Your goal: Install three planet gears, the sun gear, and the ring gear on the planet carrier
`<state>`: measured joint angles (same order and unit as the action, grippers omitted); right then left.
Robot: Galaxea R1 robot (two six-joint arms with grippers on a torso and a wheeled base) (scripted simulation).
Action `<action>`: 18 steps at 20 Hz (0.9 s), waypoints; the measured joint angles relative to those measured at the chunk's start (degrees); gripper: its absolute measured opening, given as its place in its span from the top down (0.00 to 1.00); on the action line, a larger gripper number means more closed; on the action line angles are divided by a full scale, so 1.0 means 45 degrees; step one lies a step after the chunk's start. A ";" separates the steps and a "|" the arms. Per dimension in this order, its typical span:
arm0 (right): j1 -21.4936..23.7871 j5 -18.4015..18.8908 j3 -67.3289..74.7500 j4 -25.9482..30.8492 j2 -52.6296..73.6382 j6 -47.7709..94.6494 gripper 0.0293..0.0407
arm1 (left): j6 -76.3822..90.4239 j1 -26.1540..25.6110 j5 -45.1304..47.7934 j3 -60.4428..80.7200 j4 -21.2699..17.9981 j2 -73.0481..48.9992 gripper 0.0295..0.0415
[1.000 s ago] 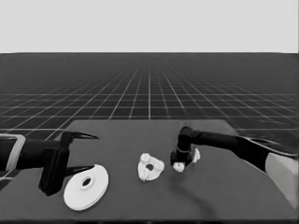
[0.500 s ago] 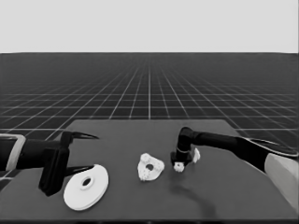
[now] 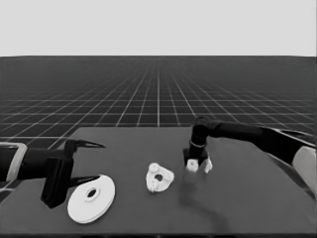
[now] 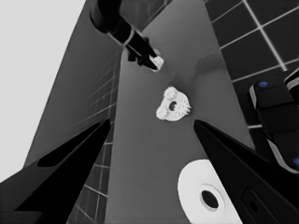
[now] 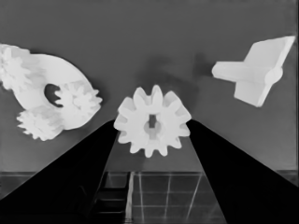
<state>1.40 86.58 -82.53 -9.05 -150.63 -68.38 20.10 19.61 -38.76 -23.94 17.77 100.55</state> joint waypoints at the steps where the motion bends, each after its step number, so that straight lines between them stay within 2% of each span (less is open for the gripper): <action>1: 0.0043 0.0015 0.0004 0.0044 0.0001 -0.0001 0.85 | 0.0000 0.0000 0.0000 0.0000 0.0000 0.0000 0.25; 4: 0.0087 0.0033 0.0005 0.0095 0.0002 -0.0001 0.85 | 0.0000 0.0000 0.0000 0.0000 0.0000 0.0000 0.25; 6: 0.0087 0.0329 -0.1441 -0.0005 -0.3275 -0.2002 0.85 | 0.0000 0.0000 0.0000 0.0000 0.0000 0.0000 0.25; 8: 0.0085 0.0340 -0.2726 0.0004 -0.4865 -0.2103 0.85 | 0.0000 0.0000 0.0000 0.0000 0.0000 0.0000 0.25; 14: 0.0083 0.0326 -0.3623 0.0010 -0.5627 -0.1987 0.85 | 0.0000 0.0000 0.0000 0.0000 0.0000 0.0000 0.25; 16: -0.0929 0.0031 -0.4160 -0.0963 -0.5780 -0.1661 0.85 | 0.0000 0.0000 0.0000 0.0000 0.0000 0.0000 0.25; 18: -0.1293 -0.0104 -0.4435 -0.1284 -0.5858 -0.1501 0.85 | 0.0000 0.0000 0.0000 0.0000 0.0000 0.0000 0.25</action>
<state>-4.42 86.11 -102.49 -14.83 -176.99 -75.13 20.10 19.61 -38.76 -23.94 17.77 100.55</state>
